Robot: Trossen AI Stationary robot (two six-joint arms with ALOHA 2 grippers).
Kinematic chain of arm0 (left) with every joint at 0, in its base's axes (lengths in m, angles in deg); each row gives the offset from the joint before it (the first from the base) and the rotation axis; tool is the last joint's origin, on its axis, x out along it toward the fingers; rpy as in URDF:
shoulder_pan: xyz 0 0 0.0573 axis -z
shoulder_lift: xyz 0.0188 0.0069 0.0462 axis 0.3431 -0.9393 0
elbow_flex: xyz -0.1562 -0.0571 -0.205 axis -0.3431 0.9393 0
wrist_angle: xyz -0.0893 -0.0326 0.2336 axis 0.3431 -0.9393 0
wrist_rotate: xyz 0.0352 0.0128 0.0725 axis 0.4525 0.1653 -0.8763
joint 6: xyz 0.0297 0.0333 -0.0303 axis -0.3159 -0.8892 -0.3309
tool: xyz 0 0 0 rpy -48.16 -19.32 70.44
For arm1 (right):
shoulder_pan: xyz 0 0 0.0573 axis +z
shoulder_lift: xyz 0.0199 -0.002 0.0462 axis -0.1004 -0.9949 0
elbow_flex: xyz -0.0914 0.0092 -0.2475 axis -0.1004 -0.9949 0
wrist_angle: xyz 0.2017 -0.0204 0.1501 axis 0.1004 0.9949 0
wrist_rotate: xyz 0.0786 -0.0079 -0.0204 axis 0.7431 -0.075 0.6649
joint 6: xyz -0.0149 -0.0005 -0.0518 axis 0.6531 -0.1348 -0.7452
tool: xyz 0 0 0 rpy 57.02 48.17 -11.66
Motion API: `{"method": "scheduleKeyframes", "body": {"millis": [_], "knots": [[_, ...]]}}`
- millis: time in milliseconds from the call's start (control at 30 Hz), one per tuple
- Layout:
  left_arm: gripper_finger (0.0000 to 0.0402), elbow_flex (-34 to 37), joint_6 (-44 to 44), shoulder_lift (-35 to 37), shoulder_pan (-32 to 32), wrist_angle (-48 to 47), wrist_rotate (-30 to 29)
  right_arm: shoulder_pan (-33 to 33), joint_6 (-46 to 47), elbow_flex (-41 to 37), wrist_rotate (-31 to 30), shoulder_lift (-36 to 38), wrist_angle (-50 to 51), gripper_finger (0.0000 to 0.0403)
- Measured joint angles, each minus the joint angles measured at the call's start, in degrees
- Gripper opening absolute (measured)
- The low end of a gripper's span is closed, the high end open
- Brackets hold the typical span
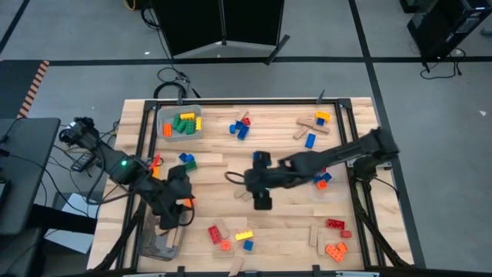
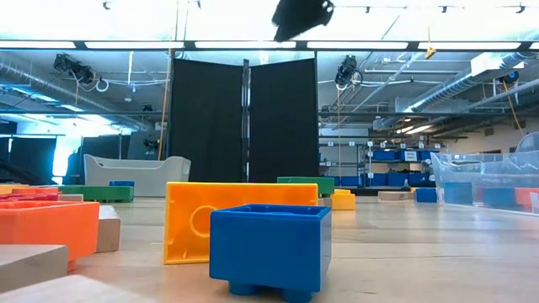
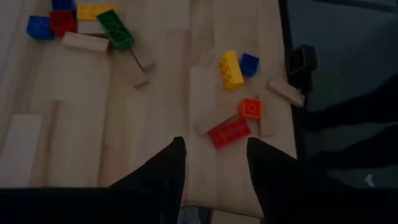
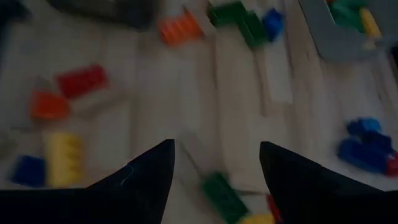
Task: Sort blocks by size
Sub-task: Put the large green game piece into the gray bin
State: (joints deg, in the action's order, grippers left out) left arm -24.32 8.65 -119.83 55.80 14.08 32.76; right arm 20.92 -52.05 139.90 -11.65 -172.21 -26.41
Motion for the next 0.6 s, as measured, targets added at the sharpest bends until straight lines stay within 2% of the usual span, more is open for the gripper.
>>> {"method": "scheduleKeyframes", "body": {"millis": [133, 267, 400, 600], "knots": [[0.0177, 0.0, 0.08, 0.0, 1.67, -0.01, -1.67, -2.84, -3.54, 6.55, 0.46, -6.42, 11.25, 0.0262], [0.0177, 0.0, 0.12, 0.0, 2.61, 0.07, -2.71, -5.01, -8.64, 7.45, 4.46, -10.45, 16.6, 0.0272], [0.0177, 0.0, 0.13, 0.0, 3.19, 0.47, -3.26, -5.97, -14.89, 6.15, 9.48, -13.2, 18.38, 0.0275], [0.0177, 0.0, 0.14, 0.0, 3.42, 0.5, -4.8, -6.76, -20.34, 3.81, 9.67, -14.62, 15.78, 0.0271]]}}
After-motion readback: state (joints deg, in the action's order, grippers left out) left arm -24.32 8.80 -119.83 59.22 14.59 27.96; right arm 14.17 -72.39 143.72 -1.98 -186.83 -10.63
